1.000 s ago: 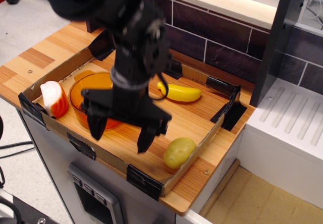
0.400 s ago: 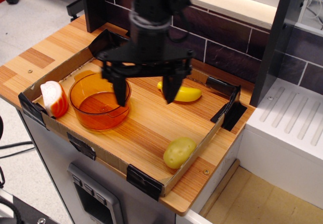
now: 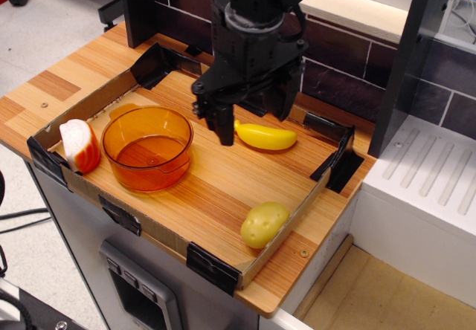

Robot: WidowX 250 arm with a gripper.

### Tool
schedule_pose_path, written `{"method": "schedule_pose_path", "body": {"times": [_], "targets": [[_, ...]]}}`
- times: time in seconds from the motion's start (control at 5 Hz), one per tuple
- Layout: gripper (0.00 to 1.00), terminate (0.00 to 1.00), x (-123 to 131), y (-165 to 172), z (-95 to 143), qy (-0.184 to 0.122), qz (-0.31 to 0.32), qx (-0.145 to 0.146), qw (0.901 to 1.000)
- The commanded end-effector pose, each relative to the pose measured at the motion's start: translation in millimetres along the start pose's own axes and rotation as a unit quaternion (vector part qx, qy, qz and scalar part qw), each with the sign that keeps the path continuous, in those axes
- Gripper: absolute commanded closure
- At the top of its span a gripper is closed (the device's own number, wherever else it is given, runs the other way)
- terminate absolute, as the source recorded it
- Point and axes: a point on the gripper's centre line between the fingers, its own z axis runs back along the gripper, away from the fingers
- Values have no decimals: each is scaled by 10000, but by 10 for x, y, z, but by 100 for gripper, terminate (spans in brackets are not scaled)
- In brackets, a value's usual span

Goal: Put banana in pot

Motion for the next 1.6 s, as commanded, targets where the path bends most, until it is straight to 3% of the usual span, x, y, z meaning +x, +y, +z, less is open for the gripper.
{"method": "schedule_pose_path", "body": {"times": [0.0,0.2,0.4,0.6,1.0,1.2,1.4], "targets": [[0,0,198,-184,-95,-661,1455,-770,9841],[0,0,254,-212,-213,-784,1998,-756,9738],[0,0,297,-258,-405,-686,2313,-496,9692],[0,0,310,-324,-488,-669,2373,-507,9678],[0,0,341,-363,-619,-390,2394,-132,9700],[100,0,320,-343,-664,-349,2408,1,9700],[100,0,320,-317,-698,-299,2408,96,9701]]}}
